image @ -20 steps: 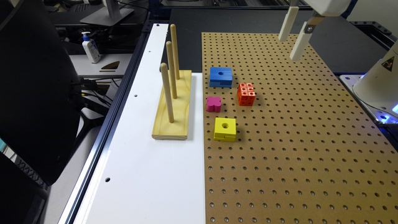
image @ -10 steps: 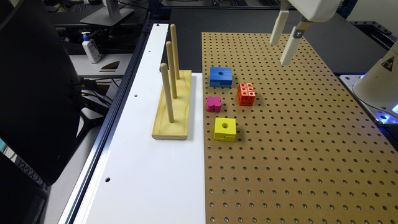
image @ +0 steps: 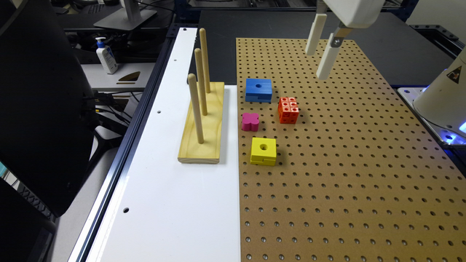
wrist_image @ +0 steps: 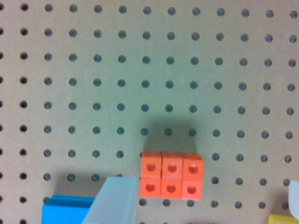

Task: Pick up pink flower.

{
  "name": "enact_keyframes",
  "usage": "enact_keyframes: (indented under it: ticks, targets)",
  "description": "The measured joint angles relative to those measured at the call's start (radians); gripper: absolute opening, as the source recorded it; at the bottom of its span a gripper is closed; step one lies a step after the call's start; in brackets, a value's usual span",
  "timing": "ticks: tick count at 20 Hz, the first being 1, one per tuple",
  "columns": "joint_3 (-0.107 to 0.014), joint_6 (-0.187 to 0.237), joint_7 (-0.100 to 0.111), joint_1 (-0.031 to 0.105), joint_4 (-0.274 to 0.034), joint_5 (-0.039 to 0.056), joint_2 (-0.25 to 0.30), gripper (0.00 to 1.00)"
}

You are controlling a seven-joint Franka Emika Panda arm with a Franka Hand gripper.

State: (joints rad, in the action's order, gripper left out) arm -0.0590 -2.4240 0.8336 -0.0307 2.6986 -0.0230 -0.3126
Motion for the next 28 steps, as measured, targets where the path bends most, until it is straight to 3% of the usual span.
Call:
enact_keyframes:
  ticks: [5,13,20,23,28]
  targets:
    - [-0.014,0.000,0.015,0.000,-0.073,-0.0009,0.081,1.00]
    - [-0.014,0.000,0.016,0.001,-0.137,-0.0010,0.141,1.00]
    - [-0.014,0.000,0.016,0.004,-0.247,-0.0010,0.250,1.00]
    - [-0.013,0.000,0.016,0.006,-0.269,-0.0010,0.277,1.00]
    - [-0.013,0.000,0.016,0.006,-0.271,-0.0010,0.280,1.00]
